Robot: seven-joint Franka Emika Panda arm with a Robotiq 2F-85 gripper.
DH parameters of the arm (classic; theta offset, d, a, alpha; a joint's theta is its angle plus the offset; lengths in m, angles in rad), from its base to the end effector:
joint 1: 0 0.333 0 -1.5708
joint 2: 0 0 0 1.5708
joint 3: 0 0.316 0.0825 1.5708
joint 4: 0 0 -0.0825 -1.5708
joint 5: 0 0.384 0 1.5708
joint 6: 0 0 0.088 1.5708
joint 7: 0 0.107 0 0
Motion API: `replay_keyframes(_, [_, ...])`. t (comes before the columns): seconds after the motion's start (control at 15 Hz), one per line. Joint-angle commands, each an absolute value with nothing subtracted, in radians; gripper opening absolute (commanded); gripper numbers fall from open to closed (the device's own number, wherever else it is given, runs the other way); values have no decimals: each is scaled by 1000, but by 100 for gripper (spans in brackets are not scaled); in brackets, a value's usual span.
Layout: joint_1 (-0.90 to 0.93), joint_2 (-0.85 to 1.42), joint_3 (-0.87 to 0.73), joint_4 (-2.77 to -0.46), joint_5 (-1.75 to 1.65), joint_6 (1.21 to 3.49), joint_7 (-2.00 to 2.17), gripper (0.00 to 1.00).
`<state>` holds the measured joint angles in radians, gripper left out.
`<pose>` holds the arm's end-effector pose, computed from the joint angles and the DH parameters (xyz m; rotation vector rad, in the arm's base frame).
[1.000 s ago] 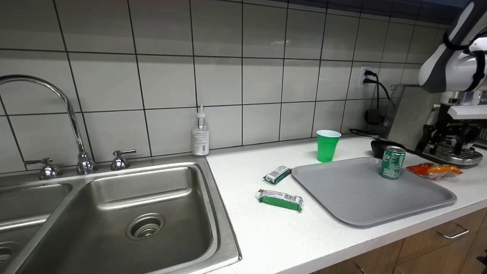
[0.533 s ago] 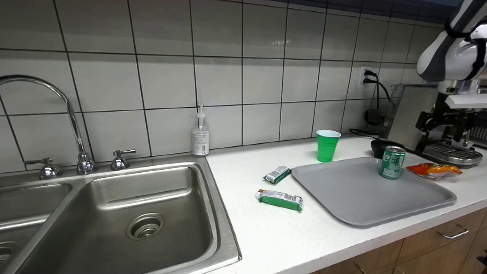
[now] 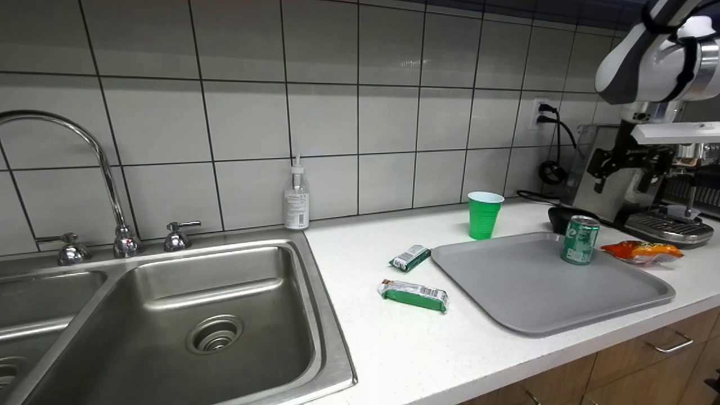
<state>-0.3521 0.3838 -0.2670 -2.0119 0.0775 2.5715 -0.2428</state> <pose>0.5099 -0.3562 0.2871 2.9455 -0.6118 0.2314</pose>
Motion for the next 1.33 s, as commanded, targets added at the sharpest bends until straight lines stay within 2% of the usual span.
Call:
replay_keyframes(0.0, [-331,327,-234,-2065,70,2600,-206,100])
replay_keyframes(1.27, [-238,367,-118,-2090,121,2760,-84,100])
